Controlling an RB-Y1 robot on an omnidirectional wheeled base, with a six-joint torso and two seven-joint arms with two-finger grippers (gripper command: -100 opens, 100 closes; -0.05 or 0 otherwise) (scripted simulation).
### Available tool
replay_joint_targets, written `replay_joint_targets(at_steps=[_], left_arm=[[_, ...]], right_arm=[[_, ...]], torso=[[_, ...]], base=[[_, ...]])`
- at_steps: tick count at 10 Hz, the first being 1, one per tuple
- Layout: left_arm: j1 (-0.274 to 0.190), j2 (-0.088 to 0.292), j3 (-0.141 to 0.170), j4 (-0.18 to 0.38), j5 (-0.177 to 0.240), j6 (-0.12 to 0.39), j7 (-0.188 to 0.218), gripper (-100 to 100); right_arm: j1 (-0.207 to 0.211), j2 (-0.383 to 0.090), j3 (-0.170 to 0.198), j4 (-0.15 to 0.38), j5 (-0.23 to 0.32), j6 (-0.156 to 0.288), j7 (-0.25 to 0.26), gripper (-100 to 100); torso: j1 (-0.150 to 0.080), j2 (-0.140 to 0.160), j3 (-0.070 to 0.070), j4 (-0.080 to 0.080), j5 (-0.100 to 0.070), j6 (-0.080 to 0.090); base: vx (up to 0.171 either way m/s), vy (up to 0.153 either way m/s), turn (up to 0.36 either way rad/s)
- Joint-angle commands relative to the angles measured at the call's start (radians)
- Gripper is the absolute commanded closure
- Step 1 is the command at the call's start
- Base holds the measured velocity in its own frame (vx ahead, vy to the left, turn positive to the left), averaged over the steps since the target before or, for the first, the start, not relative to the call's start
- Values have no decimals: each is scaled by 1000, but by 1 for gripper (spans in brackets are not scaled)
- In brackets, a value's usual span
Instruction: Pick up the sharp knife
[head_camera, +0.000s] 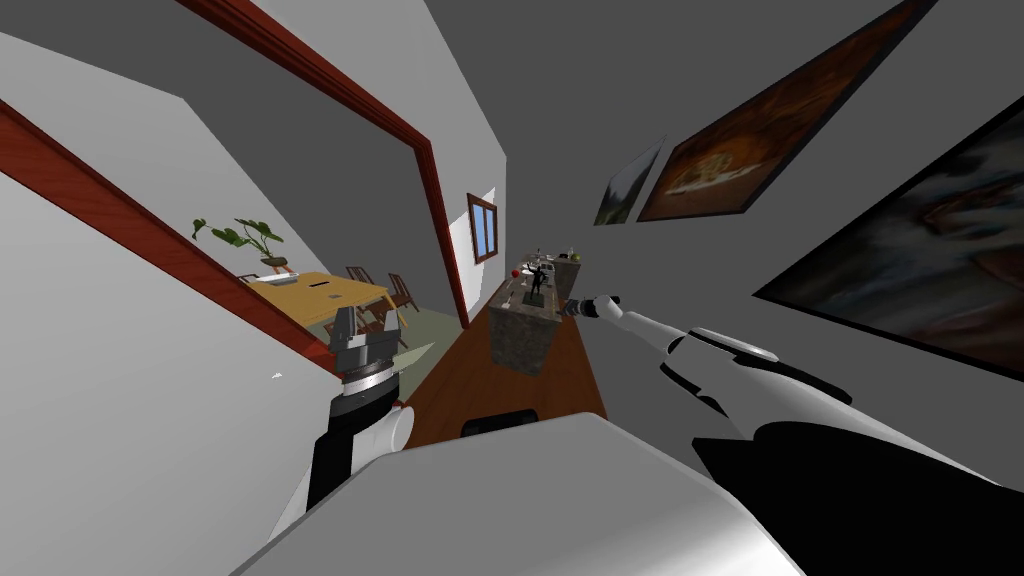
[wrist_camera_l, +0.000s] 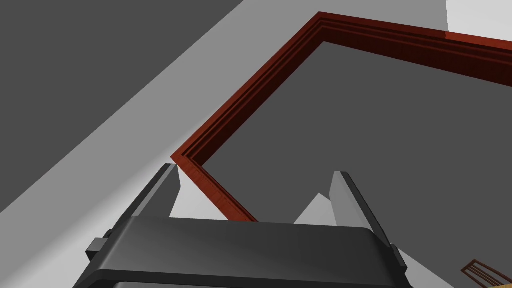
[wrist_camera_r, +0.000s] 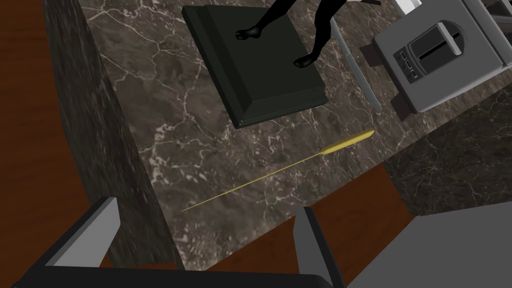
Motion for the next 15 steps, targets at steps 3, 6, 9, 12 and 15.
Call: replay_joint_targets(at_steps=[3,6,9,12,15], left_arm=[[0,0,0,0,0,0,0,0],[0,0,0,0,0,0,0,0],[0,0,0,0,0,0,0,0],[0,0,0,0,0,0,0,0],[0,0,0,0,0,0,0,0]], right_arm=[[1,-1,0,-1,0,-1,-1,-100],[1,-1,0,-1,0,-1,-1,-100],[56,-16,67,-7,-97,5,0,-100],[101,-30,122,-12,-179,11,2,-100],[157,-48,190,-18,-265,19,3,-100]], torso=[[-1,-1,0,0,0,0],[0,0,0,0,0,0],[2,-1,-1,0,0,0],[6,-1,0,0,1,-1],[2,1,1,0,1,0]], base=[[1,-1,-3],[-4,4,12],[4,44,103],[-5,78,87],[-16,46,86]])
